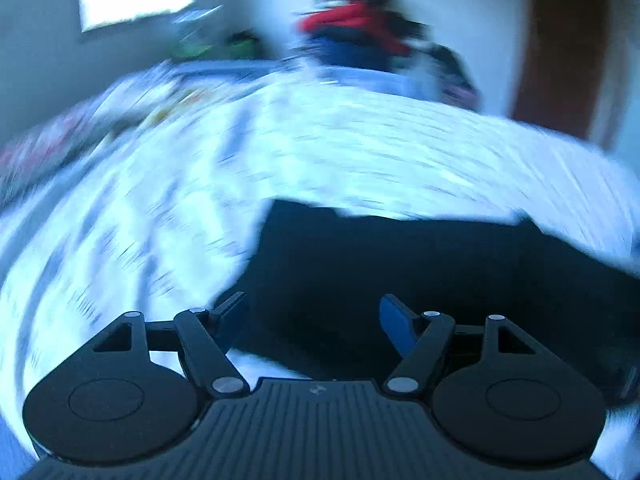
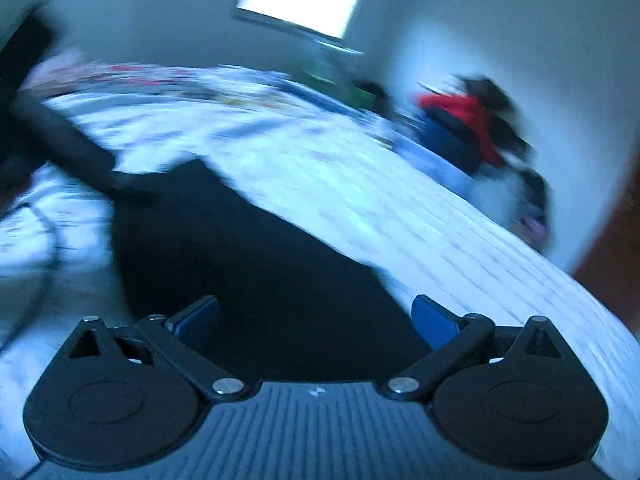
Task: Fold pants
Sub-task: 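Release the pants with both grippers and move to the folded edge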
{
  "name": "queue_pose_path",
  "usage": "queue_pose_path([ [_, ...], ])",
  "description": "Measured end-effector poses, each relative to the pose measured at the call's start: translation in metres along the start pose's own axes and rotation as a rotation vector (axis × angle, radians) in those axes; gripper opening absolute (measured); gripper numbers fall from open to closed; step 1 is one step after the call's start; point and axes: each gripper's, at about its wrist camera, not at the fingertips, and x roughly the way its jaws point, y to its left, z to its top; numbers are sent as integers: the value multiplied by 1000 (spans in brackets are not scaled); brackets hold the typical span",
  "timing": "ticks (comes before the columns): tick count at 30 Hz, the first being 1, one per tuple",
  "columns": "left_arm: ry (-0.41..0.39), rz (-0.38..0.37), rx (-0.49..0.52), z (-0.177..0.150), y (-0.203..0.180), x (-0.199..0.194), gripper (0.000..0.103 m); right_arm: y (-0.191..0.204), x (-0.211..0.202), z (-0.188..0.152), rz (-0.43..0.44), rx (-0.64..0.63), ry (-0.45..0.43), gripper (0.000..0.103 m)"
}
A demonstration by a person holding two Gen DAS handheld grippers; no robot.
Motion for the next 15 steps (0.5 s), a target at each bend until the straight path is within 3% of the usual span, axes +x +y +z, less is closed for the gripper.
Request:
queue_pose_path([
  [2,54,-24,-180,7,37,6,68,31,10,12,55,-81,-16,97],
  [6,140,-136,-439,11,84,22,61,68,23,24,121,-146,-43,97],
  [11,188,-282,-588,9,97,36,59,74,23,22,139,-124,-47,98],
  [15,211,-290,-658,4,98,46,59,64,20,12,102,-73,-29,98],
])
